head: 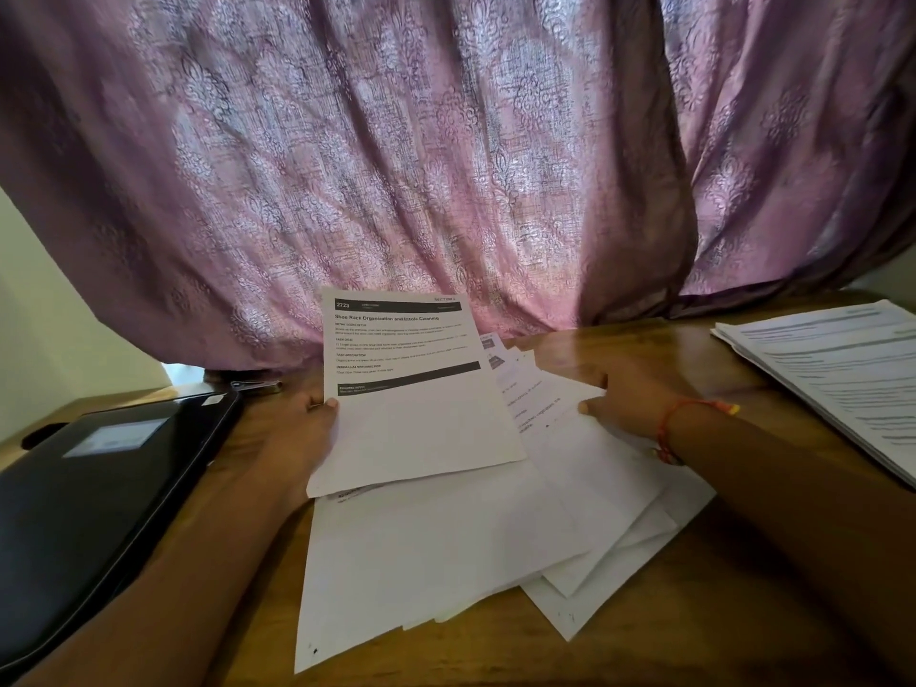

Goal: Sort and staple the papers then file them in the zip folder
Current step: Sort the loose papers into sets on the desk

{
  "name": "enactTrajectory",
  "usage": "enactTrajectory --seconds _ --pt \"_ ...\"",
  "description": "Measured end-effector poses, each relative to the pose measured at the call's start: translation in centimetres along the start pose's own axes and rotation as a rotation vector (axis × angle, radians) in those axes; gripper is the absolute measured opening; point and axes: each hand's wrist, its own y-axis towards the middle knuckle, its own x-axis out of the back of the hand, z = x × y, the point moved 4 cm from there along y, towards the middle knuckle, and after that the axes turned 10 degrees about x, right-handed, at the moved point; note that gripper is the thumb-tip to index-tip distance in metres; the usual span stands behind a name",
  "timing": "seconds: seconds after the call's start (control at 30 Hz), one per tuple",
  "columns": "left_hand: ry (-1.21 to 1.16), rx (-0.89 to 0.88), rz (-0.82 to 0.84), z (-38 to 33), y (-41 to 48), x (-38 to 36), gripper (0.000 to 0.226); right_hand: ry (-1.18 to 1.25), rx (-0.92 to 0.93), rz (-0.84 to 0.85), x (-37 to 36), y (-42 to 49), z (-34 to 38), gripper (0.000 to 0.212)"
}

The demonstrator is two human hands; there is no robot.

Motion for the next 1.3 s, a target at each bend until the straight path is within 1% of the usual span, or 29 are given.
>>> enactTrajectory --seconds 0.13,0.2,0.3,0.47,0.57,0.67,0.8,0.87,0.93,1.0,1.1,1.2,1.3 --pt "0.013 0.013 -0.004 -0.1 0.0 0.0 0.030 -0.005 -0.026 -0.023 1.0 0.5 -0.3 0.032" --pt "0.023 0.012 -0.011 -0.2 -0.1 -0.1 0.030 -0.025 -0.025 -0.078 1.7 0.5 -0.5 0.024" --pt "0.032 -0.001 -0.036 -0.1 0.1 -0.2 0.031 -0.018 -0.016 -0.264 2.9 0.2 -0.5 0.015" --pt "-0.030 0.023 -0.014 0.1 0.6 -0.2 0.032 -0.047 0.064 -0.536 5.0 -0.7 1.1 0.017" --pt "-0.048 0.029 -0.003 0.0 0.7 0.4 0.027 0.081 0.102 -0.665 5.7 -1.1 1.6 0.021" --pt "-0.078 0.037 -0.007 0.0 0.7 1.2 0.018 0.221 0.144 -0.767 6.2 -1.3 2.0 0.022" --pt "-0.116 0.058 -0.011 0.8 2.1 1.6 0.015 0.425 0.150 -0.840 6.5 -1.7 2.4 0.025" --pt "-0.138 0.058 -0.024 0.9 2.3 1.6 0.015 0.510 0.151 -0.865 6.4 -1.8 2.5 0.022" --pt "-0.158 0.054 -0.004 1.0 2.3 1.5 0.016 0.592 0.128 -0.860 6.0 -1.5 2.4 0.021" --pt "-0.184 0.032 0.012 -0.3 0.4 1.3 0.016 0.704 0.101 -0.800 5.1 -1.0 2.3 0.021" --pt "-0.226 0.017 0.005 -1.0 -0.3 1.1 0.016 0.908 0.097 -0.665 3.6 -0.5 2.8 0.019" --pt "-0.214 -0.028 -0.006 -1.2 -0.4 0.9 0.015 1.015 0.082 -0.522 2.4 -0.5 3.6 0.023" --pt "-0.313 -0.076 0.051 -1.8 -1.1 0.1 0.015 1.088 0.066 -0.417 1.4 -0.5 4.3 0.025"
